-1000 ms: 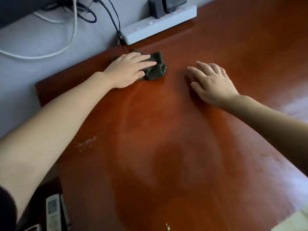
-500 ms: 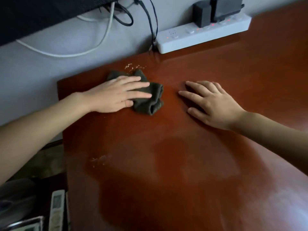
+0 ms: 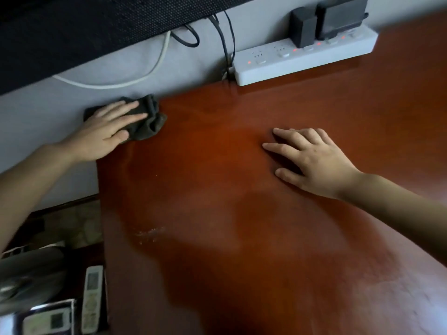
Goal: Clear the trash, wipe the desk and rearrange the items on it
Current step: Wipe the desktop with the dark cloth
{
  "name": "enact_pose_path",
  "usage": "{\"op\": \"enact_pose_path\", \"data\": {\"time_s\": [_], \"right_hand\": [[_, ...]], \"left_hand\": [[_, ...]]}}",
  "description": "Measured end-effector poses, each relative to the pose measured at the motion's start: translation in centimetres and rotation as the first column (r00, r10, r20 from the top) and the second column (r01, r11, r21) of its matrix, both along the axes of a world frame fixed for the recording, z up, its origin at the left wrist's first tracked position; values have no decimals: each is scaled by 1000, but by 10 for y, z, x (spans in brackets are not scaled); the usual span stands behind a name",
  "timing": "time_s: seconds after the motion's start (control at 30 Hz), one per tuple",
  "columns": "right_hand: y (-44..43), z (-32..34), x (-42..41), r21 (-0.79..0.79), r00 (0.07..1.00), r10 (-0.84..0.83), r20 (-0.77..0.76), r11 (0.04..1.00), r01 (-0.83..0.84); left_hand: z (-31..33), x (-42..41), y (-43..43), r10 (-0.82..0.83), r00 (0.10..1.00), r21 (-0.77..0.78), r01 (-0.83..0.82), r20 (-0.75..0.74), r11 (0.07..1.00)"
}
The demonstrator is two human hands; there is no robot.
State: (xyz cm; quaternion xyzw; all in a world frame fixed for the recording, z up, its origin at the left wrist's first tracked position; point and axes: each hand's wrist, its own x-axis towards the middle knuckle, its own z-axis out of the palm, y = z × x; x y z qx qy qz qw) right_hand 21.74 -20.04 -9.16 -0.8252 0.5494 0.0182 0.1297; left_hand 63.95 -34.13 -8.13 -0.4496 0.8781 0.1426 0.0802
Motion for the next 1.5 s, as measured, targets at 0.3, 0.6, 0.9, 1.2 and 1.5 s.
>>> {"op": "enact_pose_path", "data": {"time_s": [0.3, 0.6, 0.9, 1.2, 1.5], "right_hand": [[12, 6, 0, -69, 996, -72, 43, 995, 75], [32, 10, -43, -48, 806, -589, -57, 808, 588], [36, 7, -28, -26, 786, -618, -3, 786, 618], [51, 8, 78, -29, 850, -519, 89, 852, 523], [64, -4, 141, -4, 810, -586, 5, 810, 586]], "left_hand": [[-8, -116, 30, -343, 938, 22, 345, -56, 938], [-14, -270, 51, -465, 885, -118, 461, -11, 880], [-11, -227, 14, -342, 937, -99, 334, -78, 937], [-12, -35, 36, -148, 988, -50, 145, -43, 988], [-27, 70, 79, -156, 974, -74, 145, -162, 987]]}}
